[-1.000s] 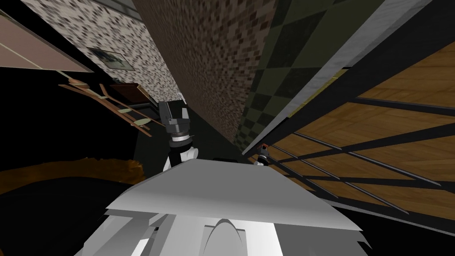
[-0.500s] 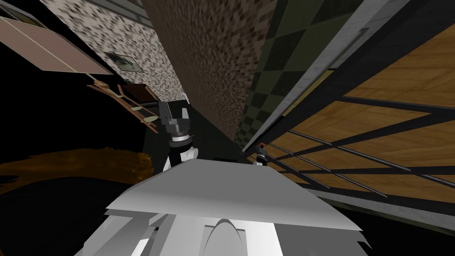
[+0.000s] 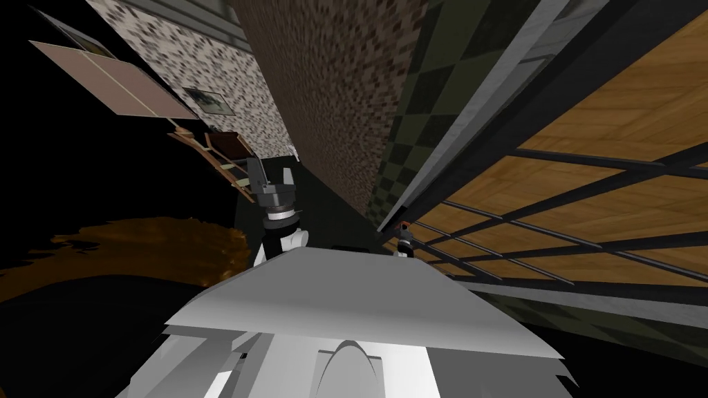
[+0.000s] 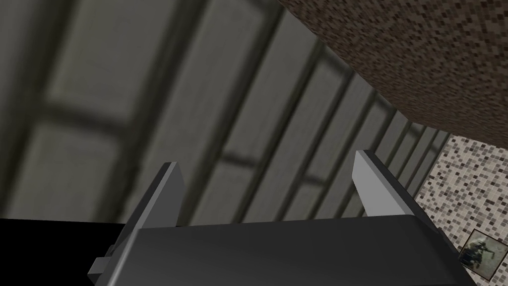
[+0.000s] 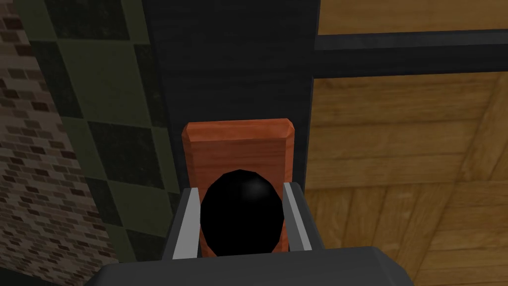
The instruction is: Pull the door open
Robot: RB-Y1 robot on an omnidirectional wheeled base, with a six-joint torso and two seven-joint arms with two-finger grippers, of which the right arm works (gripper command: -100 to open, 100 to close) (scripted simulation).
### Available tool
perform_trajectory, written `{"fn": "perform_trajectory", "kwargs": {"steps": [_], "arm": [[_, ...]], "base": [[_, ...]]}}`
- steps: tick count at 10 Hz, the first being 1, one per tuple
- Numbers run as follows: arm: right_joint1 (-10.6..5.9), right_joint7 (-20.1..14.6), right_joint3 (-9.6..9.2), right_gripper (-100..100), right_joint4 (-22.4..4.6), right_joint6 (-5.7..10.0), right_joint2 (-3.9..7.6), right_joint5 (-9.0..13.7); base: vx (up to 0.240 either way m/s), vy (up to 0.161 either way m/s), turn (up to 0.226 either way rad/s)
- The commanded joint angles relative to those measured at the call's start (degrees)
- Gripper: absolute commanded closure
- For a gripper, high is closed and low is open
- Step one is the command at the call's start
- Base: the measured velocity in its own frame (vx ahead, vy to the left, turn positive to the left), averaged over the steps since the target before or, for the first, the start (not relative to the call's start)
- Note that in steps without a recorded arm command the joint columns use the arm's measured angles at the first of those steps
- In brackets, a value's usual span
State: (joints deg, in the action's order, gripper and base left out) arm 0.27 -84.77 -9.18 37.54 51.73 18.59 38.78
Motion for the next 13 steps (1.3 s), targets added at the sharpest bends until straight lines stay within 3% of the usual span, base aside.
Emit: {"fn": "perform_trajectory", "kwargs": {"steps": [1,7,9,13], "arm": [[0.41,-1.15,-1.24,100,0.44,0.27,0.65,-0.83],[1.81,-5.06,-5.46,100,1.93,1.21,2.86,-3.64],[1.75,-5.17,-5.69,100,1.89,1.19,2.86,-3.79],[3.57,-8.49,-9.42,100,2.97,3.12,5.25,-5.70]], "base": [[-0.169,0.002,0.082],[-0.244,-0.020,0.075],[-0.171,0.004,0.036],[-0.229,-0.024,0.087]]}}
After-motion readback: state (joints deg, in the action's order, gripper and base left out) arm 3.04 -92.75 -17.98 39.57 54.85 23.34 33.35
